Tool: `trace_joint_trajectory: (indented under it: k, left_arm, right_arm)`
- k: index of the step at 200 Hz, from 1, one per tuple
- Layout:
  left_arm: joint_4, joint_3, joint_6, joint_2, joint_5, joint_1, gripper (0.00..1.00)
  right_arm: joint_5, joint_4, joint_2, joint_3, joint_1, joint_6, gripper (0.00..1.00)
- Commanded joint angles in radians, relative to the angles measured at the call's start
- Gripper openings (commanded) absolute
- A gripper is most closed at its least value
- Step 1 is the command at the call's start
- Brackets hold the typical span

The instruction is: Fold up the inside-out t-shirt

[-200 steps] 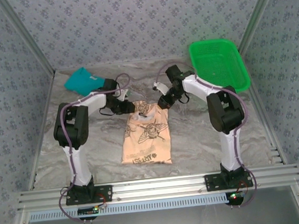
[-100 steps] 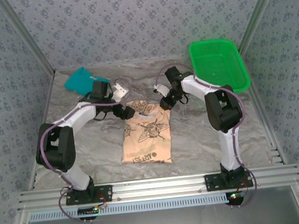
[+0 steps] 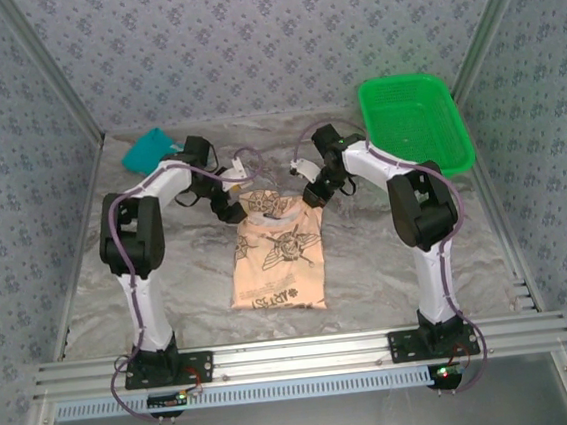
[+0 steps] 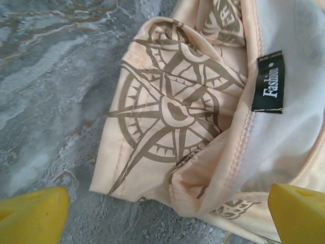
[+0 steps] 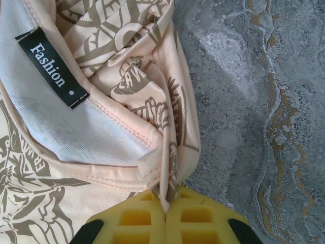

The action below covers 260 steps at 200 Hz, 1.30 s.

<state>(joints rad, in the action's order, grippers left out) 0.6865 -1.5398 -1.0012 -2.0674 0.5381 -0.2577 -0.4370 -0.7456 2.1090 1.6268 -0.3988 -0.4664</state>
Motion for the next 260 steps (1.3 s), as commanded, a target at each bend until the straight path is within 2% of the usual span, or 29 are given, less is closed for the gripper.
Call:
trace_joint_trajectory:
  k: [1, 36, 49, 66, 93, 123, 136, 204, 245, 260]
  left_arm:
    - [0.039, -0.037, -0.135, -0.037, -0.041, -0.019, 1.00]
    - [-0.029, -0.066, -0.174, -0.103, -0.084, -0.053, 1.00]
    - [-0.015, -0.092, -0.192, -0.125, -0.067, -0.064, 0.93]
    - [0.078, -0.152, -0.215, -0.157, -0.054, -0.075, 0.74]
    - [0.175, -0.193, -0.247, -0.171, -0.067, -0.071, 0.32]
    - [0.254, -0.211, -0.276, -0.139, -0.064, -0.071, 0.15]
    - [0.279, -0.217, -0.292, -0.122, -0.045, -0.071, 0.00]
    - [0.363, -0.270, -0.222, 0.026, -0.093, -0.060, 0.00]
    - [0.322, -0.366, -0.113, 0.146, -0.260, -0.075, 0.00]
    - [0.323, -0.396, -0.115, 0.204, -0.290, -0.085, 0.00]
  right_arm:
    - [-0.002, -0.046, 0.038, 0.034, 0.006, -0.028, 0.00]
    - [-0.003, -0.078, 0.060, 0.061, 0.008, -0.040, 0.00]
    - [-0.006, -0.084, 0.063, 0.064, 0.007, -0.044, 0.00]
    - [-0.007, -0.082, 0.065, 0.064, 0.008, -0.045, 0.00]
    - [0.000, -0.079, 0.055, 0.055, 0.015, -0.043, 0.00]
    - [0.008, -0.042, 0.030, 0.029, 0.027, -0.033, 0.00]
    - [0.009, -0.035, 0.021, 0.030, 0.030, -0.028, 0.00]
    - [0.029, 0.112, -0.182, -0.042, 0.036, -0.061, 0.00]
    - [0.121, 0.195, -0.306, 0.023, 0.031, -0.091, 0.00]
    - [0.166, 0.216, -0.369, 0.030, 0.022, -0.100, 0.00]
